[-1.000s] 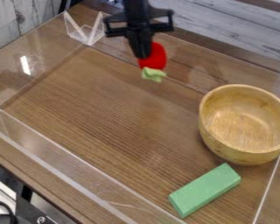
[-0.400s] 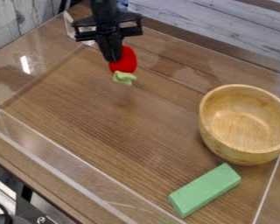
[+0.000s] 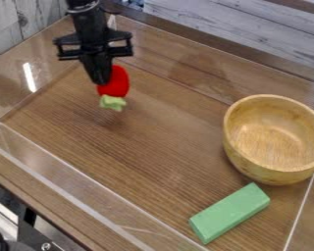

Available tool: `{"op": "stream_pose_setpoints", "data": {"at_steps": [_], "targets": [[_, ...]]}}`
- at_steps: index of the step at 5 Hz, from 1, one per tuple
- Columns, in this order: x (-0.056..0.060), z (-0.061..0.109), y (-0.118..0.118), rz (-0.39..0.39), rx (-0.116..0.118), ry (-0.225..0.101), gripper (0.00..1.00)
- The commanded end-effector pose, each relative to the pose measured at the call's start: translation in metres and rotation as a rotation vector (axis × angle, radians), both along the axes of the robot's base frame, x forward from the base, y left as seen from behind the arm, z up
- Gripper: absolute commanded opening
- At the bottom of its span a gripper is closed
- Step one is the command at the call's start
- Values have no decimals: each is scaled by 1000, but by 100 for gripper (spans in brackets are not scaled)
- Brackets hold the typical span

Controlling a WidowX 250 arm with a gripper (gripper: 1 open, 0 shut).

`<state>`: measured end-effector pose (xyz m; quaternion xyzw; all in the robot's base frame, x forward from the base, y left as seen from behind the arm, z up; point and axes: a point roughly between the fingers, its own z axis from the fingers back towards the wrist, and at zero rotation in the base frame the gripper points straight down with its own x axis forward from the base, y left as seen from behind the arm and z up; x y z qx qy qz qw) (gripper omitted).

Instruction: Move the red object to the left side of the table

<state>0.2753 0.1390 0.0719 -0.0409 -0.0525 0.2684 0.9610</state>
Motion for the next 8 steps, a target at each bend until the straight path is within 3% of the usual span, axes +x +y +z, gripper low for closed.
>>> {"op": "stream_pose_setpoints", "data": {"at_steps": [1, 2, 5, 7, 8], "targets": [[7, 23, 7, -32, 53, -57, 0], [14, 24, 10, -54, 66, -54, 0], [-7, 5, 36, -111, 96, -41, 0], [-17, 16, 42, -69, 106, -15, 0], [-14, 4, 42, -119, 108, -4, 0]]}}
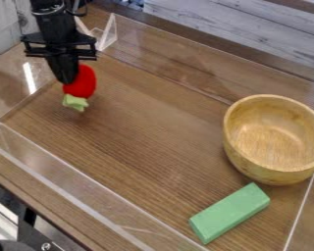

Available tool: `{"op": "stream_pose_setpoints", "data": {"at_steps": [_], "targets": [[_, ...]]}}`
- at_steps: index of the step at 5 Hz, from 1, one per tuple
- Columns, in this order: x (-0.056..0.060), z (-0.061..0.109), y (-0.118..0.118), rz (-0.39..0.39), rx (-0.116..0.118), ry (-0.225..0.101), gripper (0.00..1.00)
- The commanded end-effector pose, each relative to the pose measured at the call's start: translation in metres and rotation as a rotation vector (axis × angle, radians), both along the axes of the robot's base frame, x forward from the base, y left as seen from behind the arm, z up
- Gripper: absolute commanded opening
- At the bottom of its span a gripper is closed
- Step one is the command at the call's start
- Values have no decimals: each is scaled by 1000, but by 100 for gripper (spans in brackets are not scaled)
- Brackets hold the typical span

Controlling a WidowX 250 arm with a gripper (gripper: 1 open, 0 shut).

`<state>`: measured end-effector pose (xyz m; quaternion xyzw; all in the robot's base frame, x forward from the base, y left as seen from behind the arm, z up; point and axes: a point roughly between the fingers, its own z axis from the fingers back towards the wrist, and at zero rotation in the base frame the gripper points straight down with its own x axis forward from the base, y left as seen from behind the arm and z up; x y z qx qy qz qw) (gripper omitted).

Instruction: Move the red object to the left side of the table

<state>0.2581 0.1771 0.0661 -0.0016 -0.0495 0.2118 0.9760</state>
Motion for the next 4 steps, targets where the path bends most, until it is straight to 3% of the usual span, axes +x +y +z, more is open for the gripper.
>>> {"op": "stream_pose_setpoints", "data": {"at_steps": [1, 2, 3, 4], "targets": [[6, -2, 4, -57, 28, -15, 0], [14, -5, 15, -44, 22, -2, 100], [21, -5, 25, -26, 9, 9, 100], [15, 1, 31, -52, -9, 17, 100]]}}
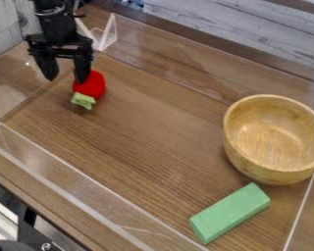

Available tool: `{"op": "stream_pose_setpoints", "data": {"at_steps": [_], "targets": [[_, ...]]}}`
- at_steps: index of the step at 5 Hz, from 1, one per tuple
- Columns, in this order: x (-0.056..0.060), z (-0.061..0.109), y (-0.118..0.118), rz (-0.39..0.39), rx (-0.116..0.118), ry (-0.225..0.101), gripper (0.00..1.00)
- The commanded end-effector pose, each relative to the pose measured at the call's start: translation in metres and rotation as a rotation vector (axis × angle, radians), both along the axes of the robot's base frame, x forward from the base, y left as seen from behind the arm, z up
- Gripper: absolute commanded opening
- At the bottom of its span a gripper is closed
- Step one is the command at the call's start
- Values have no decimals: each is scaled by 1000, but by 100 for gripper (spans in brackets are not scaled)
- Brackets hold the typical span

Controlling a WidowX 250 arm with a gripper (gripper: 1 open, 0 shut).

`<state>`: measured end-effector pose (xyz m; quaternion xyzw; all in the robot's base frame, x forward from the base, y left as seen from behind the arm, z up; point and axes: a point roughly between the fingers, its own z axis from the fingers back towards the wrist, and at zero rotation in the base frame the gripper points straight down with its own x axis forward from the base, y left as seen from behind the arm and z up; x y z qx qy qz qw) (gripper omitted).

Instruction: Move the red object to the left side of the table

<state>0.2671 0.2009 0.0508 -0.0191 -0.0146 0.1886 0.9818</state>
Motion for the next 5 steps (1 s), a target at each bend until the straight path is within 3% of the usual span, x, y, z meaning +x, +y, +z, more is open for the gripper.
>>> {"op": "stream_pose_setpoints", "data": {"at_steps": [1, 3, 5], "targets": [[3, 20, 9, -36, 18, -40, 100], [31, 15, -12, 37, -15, -28, 100], [55, 14, -12, -7, -43, -10, 100]]}}
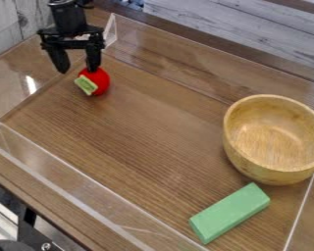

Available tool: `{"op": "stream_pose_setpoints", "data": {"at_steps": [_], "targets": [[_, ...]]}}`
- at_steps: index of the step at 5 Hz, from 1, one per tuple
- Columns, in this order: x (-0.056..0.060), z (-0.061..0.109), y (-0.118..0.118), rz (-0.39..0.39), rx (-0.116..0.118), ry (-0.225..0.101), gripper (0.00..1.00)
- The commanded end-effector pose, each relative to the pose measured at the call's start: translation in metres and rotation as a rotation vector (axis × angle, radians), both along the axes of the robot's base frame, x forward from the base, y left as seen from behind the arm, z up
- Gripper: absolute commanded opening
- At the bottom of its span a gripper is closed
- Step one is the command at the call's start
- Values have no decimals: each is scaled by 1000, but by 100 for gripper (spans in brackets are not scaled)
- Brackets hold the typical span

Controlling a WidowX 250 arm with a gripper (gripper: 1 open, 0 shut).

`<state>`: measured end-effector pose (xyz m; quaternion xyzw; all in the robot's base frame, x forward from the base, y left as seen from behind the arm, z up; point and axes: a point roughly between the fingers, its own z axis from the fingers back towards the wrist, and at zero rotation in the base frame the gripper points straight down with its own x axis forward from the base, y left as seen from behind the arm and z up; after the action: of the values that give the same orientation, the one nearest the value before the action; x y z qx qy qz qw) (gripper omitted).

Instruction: Move the red object to the left side of the table

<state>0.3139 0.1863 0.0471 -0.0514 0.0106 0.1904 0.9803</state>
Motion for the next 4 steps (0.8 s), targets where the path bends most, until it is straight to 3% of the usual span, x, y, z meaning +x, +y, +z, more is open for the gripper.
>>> {"op": "stream_pose_setpoints", "data": {"at_steps": [1, 2, 4], "targets": [[12, 18, 3, 28, 22, -37, 100], [15, 19, 5, 68, 16, -29, 100], [27, 18, -2, 13, 13, -13, 100]]}}
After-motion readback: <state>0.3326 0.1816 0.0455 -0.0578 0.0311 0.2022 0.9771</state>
